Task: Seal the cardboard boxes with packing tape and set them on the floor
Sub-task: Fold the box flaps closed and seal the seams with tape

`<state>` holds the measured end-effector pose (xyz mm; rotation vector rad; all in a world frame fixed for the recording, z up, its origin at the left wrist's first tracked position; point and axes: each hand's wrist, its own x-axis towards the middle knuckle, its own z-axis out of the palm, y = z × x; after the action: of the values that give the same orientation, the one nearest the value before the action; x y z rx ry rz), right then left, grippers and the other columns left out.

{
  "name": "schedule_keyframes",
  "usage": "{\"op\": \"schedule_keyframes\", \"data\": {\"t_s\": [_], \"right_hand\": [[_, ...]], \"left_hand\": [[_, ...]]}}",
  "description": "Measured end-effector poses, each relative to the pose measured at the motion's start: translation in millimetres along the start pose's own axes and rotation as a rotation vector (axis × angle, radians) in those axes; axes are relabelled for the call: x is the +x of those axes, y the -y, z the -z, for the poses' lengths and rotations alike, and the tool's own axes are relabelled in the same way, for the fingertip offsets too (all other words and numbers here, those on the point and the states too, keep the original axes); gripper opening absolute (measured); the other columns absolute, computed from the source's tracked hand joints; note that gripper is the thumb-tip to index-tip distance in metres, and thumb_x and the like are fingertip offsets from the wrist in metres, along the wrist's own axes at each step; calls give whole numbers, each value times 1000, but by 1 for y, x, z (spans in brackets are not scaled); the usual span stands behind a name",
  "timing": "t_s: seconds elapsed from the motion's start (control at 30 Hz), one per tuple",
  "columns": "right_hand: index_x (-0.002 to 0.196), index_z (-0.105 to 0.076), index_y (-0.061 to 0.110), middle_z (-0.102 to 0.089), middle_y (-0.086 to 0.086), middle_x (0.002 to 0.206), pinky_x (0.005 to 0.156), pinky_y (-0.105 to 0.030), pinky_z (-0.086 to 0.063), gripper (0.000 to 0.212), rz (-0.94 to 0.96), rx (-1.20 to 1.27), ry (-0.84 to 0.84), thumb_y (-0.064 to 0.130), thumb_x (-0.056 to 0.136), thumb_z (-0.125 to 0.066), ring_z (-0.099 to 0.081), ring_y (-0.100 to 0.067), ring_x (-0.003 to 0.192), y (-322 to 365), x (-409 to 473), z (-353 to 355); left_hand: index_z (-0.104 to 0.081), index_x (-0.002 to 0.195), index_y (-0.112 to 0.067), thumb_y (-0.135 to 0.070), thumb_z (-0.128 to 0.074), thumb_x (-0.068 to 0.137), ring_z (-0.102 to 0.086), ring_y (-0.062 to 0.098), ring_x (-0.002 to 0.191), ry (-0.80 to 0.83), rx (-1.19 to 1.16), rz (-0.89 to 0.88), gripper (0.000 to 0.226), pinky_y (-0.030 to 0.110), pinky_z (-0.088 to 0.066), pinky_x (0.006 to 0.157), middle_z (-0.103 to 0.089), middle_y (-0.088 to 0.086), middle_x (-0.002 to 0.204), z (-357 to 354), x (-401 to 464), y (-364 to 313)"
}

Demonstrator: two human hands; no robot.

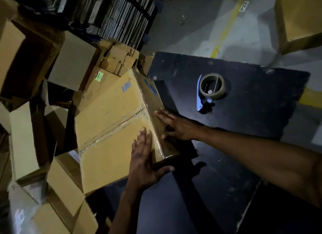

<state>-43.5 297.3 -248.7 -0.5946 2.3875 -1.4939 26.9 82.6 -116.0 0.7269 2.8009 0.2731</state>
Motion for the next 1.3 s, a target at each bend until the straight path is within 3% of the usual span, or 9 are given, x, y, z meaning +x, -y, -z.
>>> {"op": "schedule_keyframes", "data": {"t_s": [0.37,0.57,0.7,0.77,0.9,0.97,1.07,1.17,1.3], "right_hand": [[163,6,33,3,6,171,126,-37,-19,129,15,153,4,60,74,-83,-5,-12,156,31,-21,-1],[161,3,40,-5,8,171,121,-45,-31,123,-54,67,-92,79,71,-72,-19,-15,154,14,-34,13],[161,5,40,-6,10,171,116,-34,-30,109,16,89,-90,69,85,-66,-23,-12,151,36,-41,10],[159,8,45,-16,5,170,111,-40,-38,99,-29,4,-54,72,90,-57,-36,-21,147,37,-44,1],[159,10,43,-62,-15,130,84,-47,-55,83,-112,-108,-70,48,103,-50,-62,-38,111,15,-63,-16],[160,6,43,-66,-14,116,77,-44,-56,84,-152,-123,-79,35,102,-54,-65,-35,99,10,-71,-18],[158,2,48,-61,-10,137,92,-45,-55,83,-180,-52,-58,54,98,-55,-63,-29,117,7,-78,-22],[156,-6,53,-44,-1,158,112,-47,-41,76,-257,122,-18,85,91,-31,-45,-23,142,9,-82,-26],[161,-11,41,-44,-4,158,123,-39,-18,73,-295,133,-18,73,99,-30,-31,-24,151,26,-85,-38]], "left_hand": [[-4,166,-22,-70,-73,77,9,15,160,80,-4,43,123,47,-1,130,7,-3,174,4,5,7],[-11,166,-21,-71,-67,79,6,11,160,37,-16,63,116,47,-5,131,2,-5,174,3,4,4],[-14,166,-19,-73,-64,79,4,9,159,-2,-11,86,114,39,-1,130,-2,-3,174,2,4,-4],[-15,166,-18,-73,-63,79,3,8,159,-24,-16,117,114,37,0,130,-4,-3,174,0,2,-11],[-17,166,-17,-70,-62,75,-1,10,160,-74,-32,221,114,38,0,129,-6,-3,173,-8,4,-26],[-18,165,-18,-64,-64,72,-2,8,159,-105,-60,285,113,40,0,130,-5,-10,169,-13,7,-31],[-21,164,-20,-63,-61,67,-4,8,158,-149,-103,336,114,42,0,130,-8,-13,168,-18,8,-35],[-24,164,-19,-66,-56,65,-7,10,158,-174,-105,346,114,44,-2,129,-14,-5,171,-20,8,-37],[-28,164,-19,-71,-53,66,-11,16,159,-211,-103,389,113,49,-6,128,-19,0,172,-25,12,-43]]}}
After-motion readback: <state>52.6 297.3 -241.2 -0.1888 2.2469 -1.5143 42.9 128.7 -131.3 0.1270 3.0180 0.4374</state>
